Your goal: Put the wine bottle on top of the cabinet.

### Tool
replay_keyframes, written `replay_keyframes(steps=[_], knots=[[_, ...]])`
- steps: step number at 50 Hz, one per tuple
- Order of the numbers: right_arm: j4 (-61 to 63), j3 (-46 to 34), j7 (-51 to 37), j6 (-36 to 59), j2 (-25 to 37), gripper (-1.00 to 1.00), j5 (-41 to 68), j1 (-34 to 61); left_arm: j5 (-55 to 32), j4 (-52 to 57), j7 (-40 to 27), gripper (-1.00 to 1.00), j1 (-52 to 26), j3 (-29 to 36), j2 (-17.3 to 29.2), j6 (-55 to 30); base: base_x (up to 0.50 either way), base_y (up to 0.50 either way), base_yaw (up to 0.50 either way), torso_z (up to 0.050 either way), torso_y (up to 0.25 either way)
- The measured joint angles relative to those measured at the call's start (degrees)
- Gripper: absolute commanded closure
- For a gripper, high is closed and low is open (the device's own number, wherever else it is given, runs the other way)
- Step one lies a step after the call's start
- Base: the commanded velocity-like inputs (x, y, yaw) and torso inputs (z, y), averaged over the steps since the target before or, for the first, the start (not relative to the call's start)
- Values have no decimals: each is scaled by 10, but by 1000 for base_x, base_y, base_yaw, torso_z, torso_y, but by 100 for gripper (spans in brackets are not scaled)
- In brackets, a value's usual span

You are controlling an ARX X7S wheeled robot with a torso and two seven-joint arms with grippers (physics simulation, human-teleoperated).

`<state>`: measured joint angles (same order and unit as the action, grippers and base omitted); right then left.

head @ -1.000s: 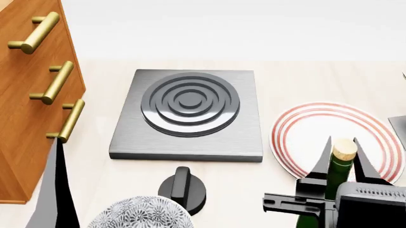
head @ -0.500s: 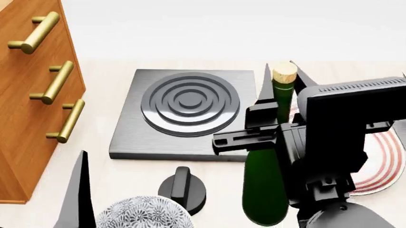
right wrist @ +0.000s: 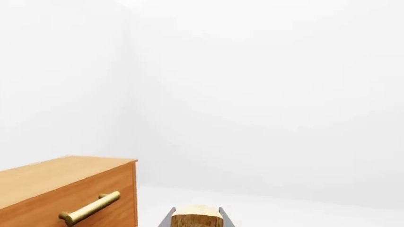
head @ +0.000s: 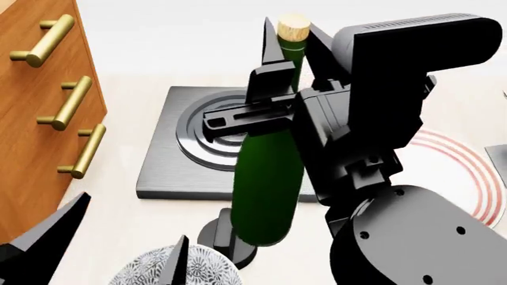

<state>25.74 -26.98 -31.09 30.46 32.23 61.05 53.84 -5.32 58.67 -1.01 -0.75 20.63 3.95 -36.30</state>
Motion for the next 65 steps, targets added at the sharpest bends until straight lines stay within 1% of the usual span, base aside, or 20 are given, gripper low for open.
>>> replay_keyframes(steps=[10,20,28,38,53,65], knots=[[-2,-9,2,5,-20,100,7,20,-38,-21,-6,-100,-36,30,-8,-42,0,0,0,0,0],[-3,-19,7,2,-35,100,4,23,-80,-48,-15,-100,-106,44,-19,-99,0,0,0,0,1],[-6,-26,12,-3,-43,100,0,19,-103,-98,-22,-100,-173,46,-21,-119,0,0,0,0,0],[-5,-28,15,-11,-45,100,-1,9,-107,-175,-34,-100,-235,45,-7,-129,0,0,0,0,1],[0,-22,12,-17,-42,100,4,3,-99,-266,-50,-100,-281,60,9,-147,0,0,0,0,1],[1,-22,11,-20,-41,100,4,0,-101,-299,-56,-100,-300,77,17,-163,0,0,0,0,0]])
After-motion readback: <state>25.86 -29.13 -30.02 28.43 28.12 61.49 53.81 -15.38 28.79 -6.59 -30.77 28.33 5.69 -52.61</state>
